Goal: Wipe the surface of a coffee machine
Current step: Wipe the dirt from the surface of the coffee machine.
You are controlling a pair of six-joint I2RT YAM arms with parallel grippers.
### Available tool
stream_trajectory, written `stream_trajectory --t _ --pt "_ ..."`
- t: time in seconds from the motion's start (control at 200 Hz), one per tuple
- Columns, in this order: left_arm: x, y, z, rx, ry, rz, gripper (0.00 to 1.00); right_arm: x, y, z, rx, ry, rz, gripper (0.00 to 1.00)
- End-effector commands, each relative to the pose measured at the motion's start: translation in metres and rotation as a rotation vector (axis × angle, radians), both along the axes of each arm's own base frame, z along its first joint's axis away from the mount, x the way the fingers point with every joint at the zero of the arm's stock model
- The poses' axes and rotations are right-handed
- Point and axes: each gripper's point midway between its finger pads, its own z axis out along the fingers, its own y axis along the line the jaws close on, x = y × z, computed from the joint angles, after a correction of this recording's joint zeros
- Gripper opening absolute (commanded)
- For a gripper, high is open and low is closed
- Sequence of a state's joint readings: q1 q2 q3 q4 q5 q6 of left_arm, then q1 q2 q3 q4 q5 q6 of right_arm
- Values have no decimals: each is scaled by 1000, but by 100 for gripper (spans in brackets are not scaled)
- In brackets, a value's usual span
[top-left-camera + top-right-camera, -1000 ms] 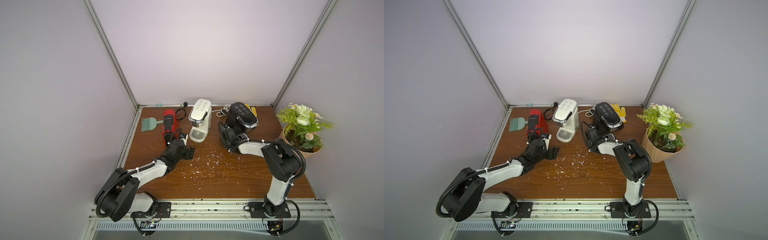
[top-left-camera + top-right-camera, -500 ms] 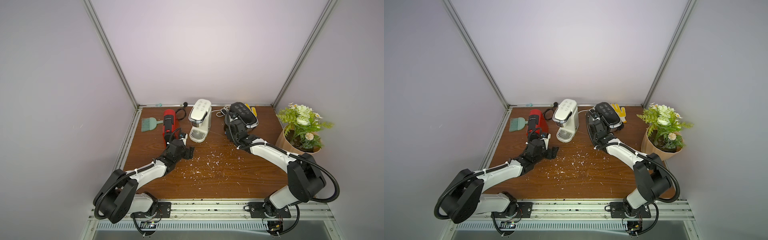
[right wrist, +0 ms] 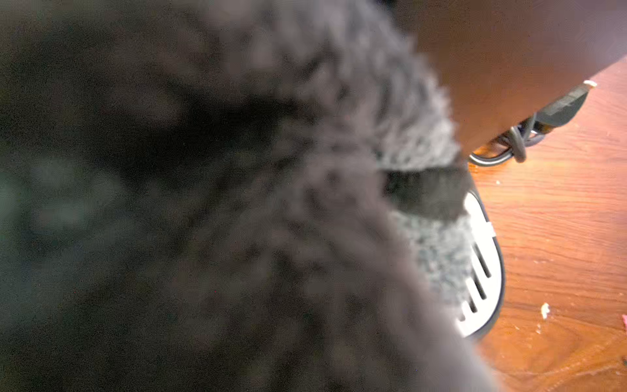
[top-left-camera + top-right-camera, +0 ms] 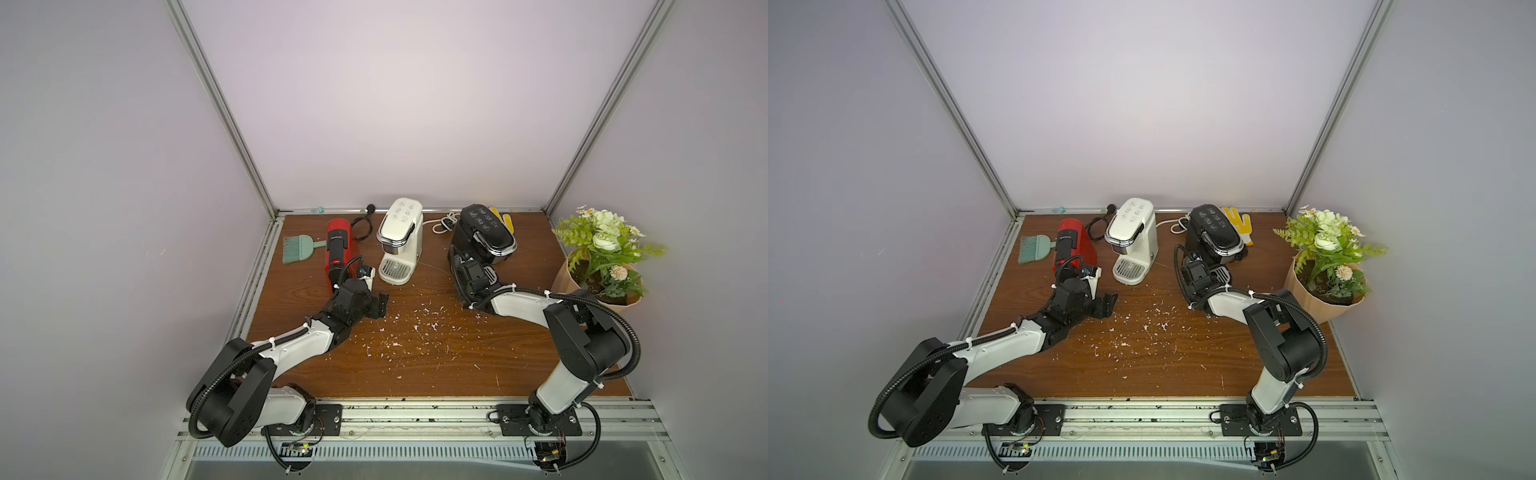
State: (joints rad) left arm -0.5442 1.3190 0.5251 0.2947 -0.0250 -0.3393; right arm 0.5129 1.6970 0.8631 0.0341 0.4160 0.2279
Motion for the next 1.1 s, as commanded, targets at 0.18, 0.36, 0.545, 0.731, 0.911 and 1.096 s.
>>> stream_trajectory --t 0.18,0.36,0.545,0.731,0.911,1.096 --pt "4 -4 11 -5 -30 0 80 18 11 79 108 -134 1 18" --pt "4 -7 9 -14 -23 -10 80 21 16 124 155 -195 13 18" --pt "3 -7 12 -20 -28 -11 80 21 21 164 219 -252 26 18" --pt "4 -3 16 -11 -42 2 80 15 19 209 260 -330 36 19" --pt "3 -4 15 -16 -37 -4 80 9 13 241 267 -386 36 18" --pt "3 -6 14 -22 -32 -8 80 5 11 280 278 -447 56 19"
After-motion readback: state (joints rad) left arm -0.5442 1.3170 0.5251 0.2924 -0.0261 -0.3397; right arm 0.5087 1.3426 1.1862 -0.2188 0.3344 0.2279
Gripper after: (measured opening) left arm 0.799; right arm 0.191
